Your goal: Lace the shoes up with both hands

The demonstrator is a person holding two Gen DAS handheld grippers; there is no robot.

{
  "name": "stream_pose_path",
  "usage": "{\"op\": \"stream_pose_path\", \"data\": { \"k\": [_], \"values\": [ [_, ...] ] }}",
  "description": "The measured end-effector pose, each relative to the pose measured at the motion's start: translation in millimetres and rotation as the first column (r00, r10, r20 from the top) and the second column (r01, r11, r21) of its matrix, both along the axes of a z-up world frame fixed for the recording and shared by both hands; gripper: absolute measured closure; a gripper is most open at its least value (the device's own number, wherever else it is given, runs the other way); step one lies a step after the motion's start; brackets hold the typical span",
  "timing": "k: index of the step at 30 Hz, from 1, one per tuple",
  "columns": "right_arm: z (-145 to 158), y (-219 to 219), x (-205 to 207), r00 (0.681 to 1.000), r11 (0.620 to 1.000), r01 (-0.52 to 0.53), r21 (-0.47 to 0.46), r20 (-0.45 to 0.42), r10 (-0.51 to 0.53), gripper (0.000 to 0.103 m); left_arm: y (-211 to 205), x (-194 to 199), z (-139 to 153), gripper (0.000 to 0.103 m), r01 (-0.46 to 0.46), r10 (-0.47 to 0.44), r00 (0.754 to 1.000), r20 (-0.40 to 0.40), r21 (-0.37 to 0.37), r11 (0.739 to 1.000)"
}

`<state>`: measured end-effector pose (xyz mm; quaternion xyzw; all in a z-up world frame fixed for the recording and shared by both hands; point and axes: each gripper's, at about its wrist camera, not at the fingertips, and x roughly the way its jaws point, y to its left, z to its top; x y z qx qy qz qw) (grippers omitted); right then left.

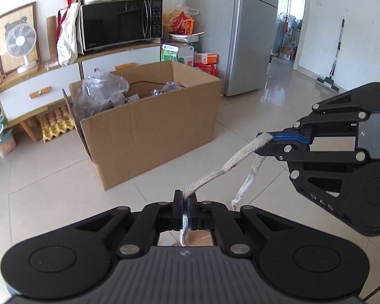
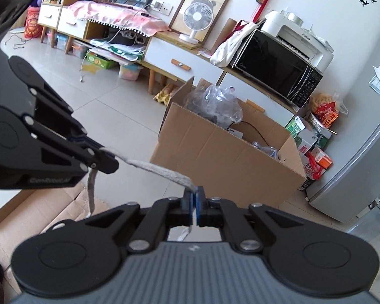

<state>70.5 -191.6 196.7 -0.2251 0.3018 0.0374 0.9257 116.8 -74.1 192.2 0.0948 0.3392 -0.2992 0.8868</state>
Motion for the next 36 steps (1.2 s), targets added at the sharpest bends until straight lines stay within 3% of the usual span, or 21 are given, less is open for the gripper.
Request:
{"op": "stream_pose_path", "data": {
  "k": [14,17,19,20,27,36],
  "values": [
    [-137.1,-5.0,45.2,0.970,0.998,0.036,0.048,-0.242,-0.024,0.101,-8.9,32.0,-141.5,0.094,0.031,-0.025,0.967,-0.254,0.021,0.999],
    [-165.0,-2.7,55.2,0.958,0.998,0.035,0.050,-0.287,-0.020,0.100,-7.2,40.0,-169.3,0.084,0.042,-0.031,0.957,-0.288,0.032,0.999],
    [-183.2,-1.0,60.1,0.949,0.998,0.037,0.049,-0.313,-0.019,0.099,-4.2,43.6,-186.2,0.067,0.044,-0.032,0.949,-0.313,0.032,0.999],
    [-191.9,0.4,58.9,0.946,0.998,0.040,0.048,-0.324,-0.022,0.099,-2.3,44.5,-193.3,0.065,0.043,-0.031,0.946,-0.323,0.030,0.999],
    [-241.0,4.8,69.7,0.922,0.996,0.073,0.055,-0.385,-0.046,0.097,18.3,56.4,-234.4,0.060,0.010,-0.004,0.912,-0.410,0.014,1.000],
    [-279.0,8.5,78.5,0.899,0.991,0.090,0.103,-0.437,-0.036,0.092,69.0,58.5,-254.0,0.055,-0.075,0.080,0.891,-0.447,0.029,0.997]
  ]
}}
